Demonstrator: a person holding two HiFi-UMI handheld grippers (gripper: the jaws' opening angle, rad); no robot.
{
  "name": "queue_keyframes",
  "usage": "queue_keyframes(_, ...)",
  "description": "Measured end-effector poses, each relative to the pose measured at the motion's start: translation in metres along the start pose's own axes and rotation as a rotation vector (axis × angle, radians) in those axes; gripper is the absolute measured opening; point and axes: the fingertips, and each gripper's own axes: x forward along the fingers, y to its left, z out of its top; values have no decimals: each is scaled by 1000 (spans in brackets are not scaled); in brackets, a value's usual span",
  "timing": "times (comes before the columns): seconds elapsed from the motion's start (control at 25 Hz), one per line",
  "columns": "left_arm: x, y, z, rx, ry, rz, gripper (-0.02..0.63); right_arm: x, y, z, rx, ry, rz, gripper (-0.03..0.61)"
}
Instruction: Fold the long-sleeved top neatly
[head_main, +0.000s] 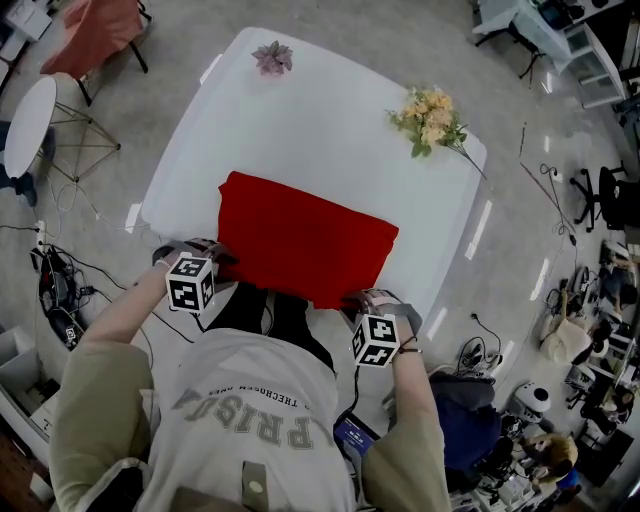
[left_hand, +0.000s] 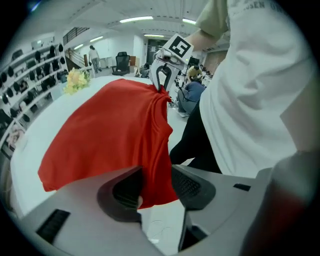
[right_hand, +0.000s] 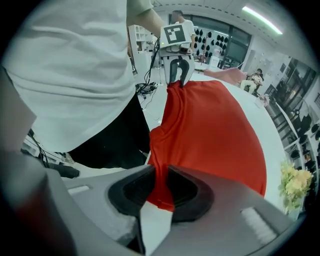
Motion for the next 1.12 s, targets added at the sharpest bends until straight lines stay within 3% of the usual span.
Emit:
queue_keyframes(0.08, -1, -12, 0, -43, 4, -69, 271, 1, 6, -1, 29, 3, 33, 151)
queue_keyframes(0.16, -6, -19, 2, -75, 8, -101, 320, -1, 12, 1, 87, -14, 74, 275)
queue_keyframes(0.28, -25, -14, 20, -191, -71, -70, 331, -23, 1, 21, 267, -168, 54, 281)
queue_keyframes(0.36, -36, 1, 41, -273, -173, 14, 330, -42, -19, 38, 379, -302, -26, 279)
queue_keyframes(0.44, -32, 21, 54, -307, -204, 130, 331, -46, -39, 45, 446, -356, -119, 279)
queue_keyframes(0.52, -16, 35, 53, -313, -158, 226, 337, -32, -50, 40, 483, -325, -186, 279)
queue_keyframes(0.64, 5, 40, 44, -310, -85, 287, 351, -7, -49, 25, 481, -221, -228, 279)
queue_keyframes(0.72, 12, 38, 39, -320, -81, 293, 360, 1, -45, 16, 476, -185, -252, 279)
queue_keyframes(0.84, 18, 37, 29, -367, -116, 276, 374, 7, -44, 8, 536, -216, -270, 279)
queue_keyframes(0.96, 20, 38, 24, -403, -160, 265, 380, 10, -46, 6, 587, -249, -251, 279)
queue_keyframes(1.12, 19, 35, 25, -411, -136, 247, 385, 11, -43, 7, 587, -235, -215, 279)
